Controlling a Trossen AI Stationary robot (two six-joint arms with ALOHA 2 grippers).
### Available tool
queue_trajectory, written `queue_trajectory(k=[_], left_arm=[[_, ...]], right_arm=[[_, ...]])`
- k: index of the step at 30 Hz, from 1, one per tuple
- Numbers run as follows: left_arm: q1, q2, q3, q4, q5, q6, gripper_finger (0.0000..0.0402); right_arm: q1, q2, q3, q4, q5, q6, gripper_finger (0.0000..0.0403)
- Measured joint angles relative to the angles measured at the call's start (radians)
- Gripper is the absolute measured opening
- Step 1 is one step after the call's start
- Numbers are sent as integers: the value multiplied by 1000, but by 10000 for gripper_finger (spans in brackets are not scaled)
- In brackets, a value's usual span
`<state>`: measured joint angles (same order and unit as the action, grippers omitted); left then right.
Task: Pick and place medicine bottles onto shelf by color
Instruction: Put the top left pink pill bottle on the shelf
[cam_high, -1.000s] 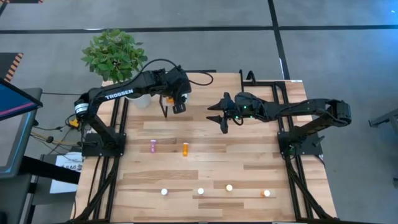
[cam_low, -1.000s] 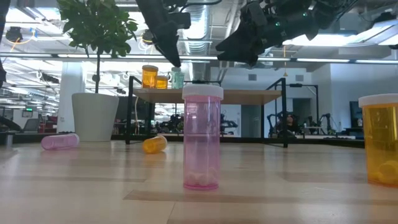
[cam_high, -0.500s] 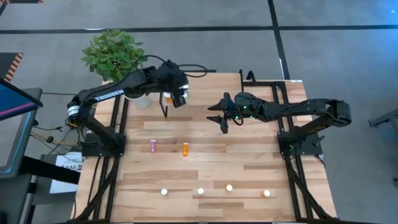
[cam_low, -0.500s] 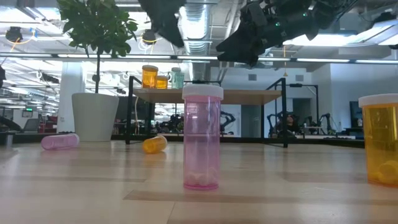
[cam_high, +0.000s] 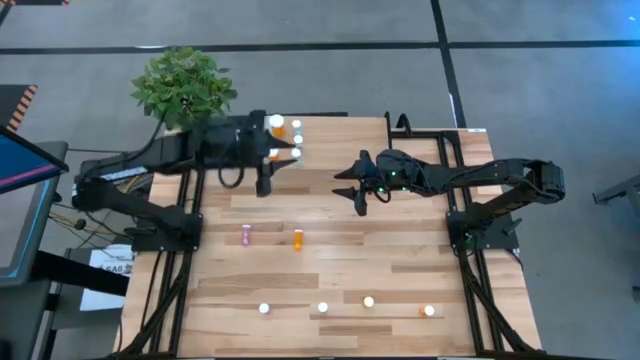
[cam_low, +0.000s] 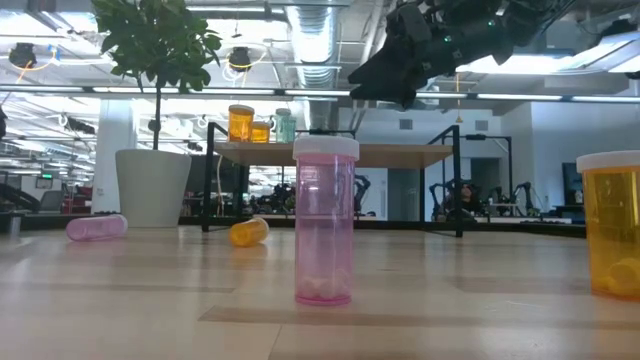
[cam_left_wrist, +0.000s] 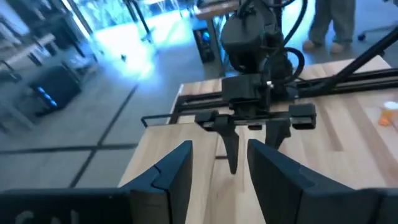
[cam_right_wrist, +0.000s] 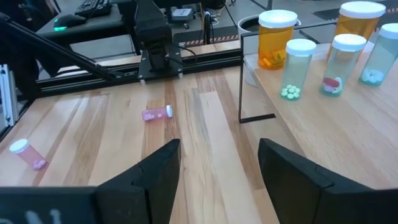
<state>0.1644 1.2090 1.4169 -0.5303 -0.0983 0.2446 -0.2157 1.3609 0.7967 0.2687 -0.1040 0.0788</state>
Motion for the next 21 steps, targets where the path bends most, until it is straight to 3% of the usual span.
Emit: queue_trajectory(k=[4, 8, 12, 16, 21], left_arm=[[-61, -117, -214, 175, -79, -15, 142], [-101, -231, -422, 356, -94, -57, 142], [-129, -316, -526, 394, -100, -122, 142], [-148, -362, -527, 278, -149, -256, 142], [-183, -355, -497, -36, -196, -501, 141]], right_arm=[[0, 0, 0, -6, 0, 0, 237], [0, 0, 0, -7, 0, 2, 237], [0, 0, 0, -6, 0, 3, 237], [0, 0, 0, -5, 0, 10, 237], [1, 0, 0, -12, 0, 13, 237]])
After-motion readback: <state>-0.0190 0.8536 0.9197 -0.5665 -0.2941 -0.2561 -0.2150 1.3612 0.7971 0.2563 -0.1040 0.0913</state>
